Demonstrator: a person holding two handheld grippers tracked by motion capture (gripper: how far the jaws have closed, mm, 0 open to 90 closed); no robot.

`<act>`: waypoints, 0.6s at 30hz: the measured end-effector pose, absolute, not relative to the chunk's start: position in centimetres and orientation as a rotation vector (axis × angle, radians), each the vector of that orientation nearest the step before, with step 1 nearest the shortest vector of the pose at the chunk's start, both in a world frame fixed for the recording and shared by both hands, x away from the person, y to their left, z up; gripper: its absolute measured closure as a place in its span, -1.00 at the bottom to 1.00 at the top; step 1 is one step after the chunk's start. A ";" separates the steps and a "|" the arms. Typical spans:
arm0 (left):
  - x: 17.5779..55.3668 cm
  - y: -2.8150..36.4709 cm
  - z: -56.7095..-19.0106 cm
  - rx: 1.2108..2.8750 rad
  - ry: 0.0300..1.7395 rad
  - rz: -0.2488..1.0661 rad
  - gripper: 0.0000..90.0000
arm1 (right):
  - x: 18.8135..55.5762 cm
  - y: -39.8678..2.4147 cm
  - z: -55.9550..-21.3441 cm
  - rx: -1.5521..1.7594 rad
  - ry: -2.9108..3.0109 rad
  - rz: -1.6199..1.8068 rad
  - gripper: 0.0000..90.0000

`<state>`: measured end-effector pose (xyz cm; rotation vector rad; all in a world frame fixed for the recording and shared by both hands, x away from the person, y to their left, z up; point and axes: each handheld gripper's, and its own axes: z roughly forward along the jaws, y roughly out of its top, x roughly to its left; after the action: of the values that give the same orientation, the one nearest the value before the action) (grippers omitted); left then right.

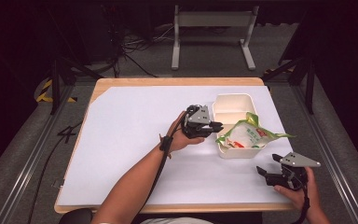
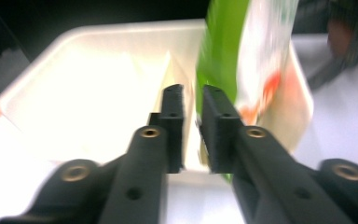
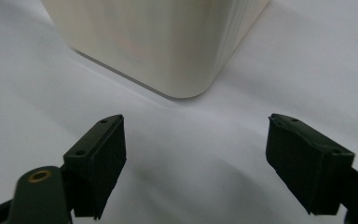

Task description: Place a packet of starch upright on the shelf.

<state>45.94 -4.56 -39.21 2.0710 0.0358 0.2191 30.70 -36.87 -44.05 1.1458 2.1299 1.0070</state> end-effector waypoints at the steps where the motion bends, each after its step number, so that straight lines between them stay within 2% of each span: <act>1: 45.9 -4.7 -39.5 2.090 0.036 0.223 0.88 | 30.7 -36.9 -44.0 1.145 2.129 1.005 -0.56; 8: 45.5 -5.7 -41.1 2.150 0.012 0.219 0.96 | 30.7 -36.9 -44.0 1.147 2.129 1.005 -0.56; 18: 45.3 -6.1 -41.2 2.145 0.025 0.198 0.99 | 30.7 -36.9 -44.1 1.145 2.136 1.001 -0.56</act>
<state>45.33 -6.11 -41.20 2.1450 0.0252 0.1977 30.69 -36.86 -44.06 1.1445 2.1358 1.0007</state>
